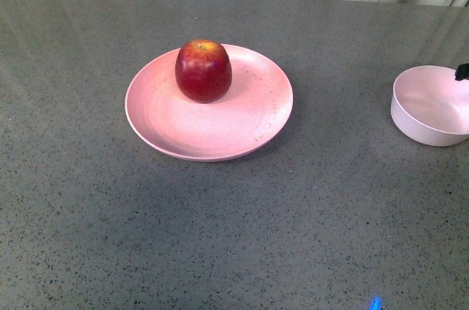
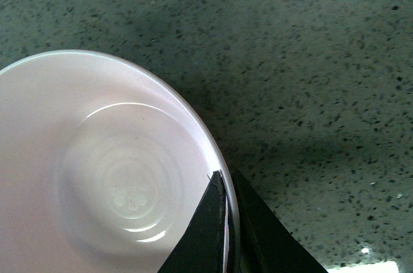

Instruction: Move apple from plate to bowl

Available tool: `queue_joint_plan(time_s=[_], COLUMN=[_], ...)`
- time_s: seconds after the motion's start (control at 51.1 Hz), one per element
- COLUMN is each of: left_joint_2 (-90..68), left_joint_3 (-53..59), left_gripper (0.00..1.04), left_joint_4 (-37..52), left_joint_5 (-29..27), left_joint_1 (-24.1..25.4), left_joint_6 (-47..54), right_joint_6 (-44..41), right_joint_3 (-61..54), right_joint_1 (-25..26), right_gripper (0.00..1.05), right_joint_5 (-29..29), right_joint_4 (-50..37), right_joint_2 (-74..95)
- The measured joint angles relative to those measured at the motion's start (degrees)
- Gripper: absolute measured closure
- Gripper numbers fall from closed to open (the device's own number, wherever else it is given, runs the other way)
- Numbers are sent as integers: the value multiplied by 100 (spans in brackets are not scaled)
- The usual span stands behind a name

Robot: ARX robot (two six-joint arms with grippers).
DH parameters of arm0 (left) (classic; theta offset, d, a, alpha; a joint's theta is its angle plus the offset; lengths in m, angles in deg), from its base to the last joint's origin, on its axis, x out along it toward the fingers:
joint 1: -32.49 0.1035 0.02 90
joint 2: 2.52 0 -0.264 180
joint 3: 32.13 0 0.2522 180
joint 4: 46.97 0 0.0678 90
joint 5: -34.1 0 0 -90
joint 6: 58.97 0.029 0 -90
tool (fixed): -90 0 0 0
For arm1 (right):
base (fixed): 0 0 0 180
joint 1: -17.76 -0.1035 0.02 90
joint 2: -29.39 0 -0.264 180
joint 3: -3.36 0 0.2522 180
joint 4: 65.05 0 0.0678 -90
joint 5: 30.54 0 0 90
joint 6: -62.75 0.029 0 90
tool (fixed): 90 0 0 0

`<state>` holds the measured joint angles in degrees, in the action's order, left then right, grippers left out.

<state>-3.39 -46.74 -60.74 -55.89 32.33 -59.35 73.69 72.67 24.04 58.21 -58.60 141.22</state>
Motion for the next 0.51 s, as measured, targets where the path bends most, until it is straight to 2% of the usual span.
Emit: queue_joint_plan(time_s=[0.118, 0.411, 0.509], left_joint_2=[0, 0, 0], left_joint_3=[0, 0, 0], left_gripper=[9, 9, 9], left_joint_4=[0, 0, 0], left_joint_5=[-2, 0, -2], left_joint_1=[0, 0, 0], left_joint_6=[0, 0, 0], right_joint_6=[52, 457, 522], right_joint_3=[57, 369, 404], right_joint_1=[-173, -1113, -1252], right_gripper=[103, 103, 103], right_joint_5=[-74, 0, 55], right_joint_4=[120, 223, 229], right_joint_2=[-59, -50, 33])
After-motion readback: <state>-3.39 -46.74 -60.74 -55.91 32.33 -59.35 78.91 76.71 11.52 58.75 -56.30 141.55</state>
